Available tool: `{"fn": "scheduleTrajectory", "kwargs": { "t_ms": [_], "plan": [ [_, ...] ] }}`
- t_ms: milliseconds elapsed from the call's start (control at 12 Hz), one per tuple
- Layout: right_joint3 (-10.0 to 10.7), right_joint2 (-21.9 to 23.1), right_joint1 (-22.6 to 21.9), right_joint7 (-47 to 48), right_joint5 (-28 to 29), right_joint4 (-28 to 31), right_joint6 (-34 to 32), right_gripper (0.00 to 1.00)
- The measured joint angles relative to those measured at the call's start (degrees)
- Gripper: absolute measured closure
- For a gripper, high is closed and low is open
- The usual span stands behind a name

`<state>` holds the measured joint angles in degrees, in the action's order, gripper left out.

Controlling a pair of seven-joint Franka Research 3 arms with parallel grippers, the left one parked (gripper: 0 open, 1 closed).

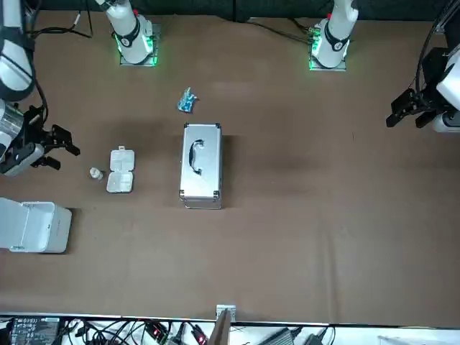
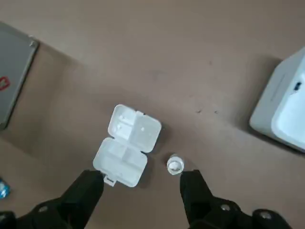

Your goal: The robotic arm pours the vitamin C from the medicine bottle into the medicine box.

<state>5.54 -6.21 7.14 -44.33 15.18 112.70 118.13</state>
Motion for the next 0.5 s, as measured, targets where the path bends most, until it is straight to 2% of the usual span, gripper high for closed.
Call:
{"fn": "scheduleTrajectory", "kwargs": {
  "t_ms": [333, 500],
  "plan": [
    [-0.04, 0.95, -3.84, 11.13, -3.06, -1.44, -0.07, 0.0],
    [-0.02, 2.76, -5.13, 16.6, -5.21, -1.76, -2.59, 0.0]
  ]
}}
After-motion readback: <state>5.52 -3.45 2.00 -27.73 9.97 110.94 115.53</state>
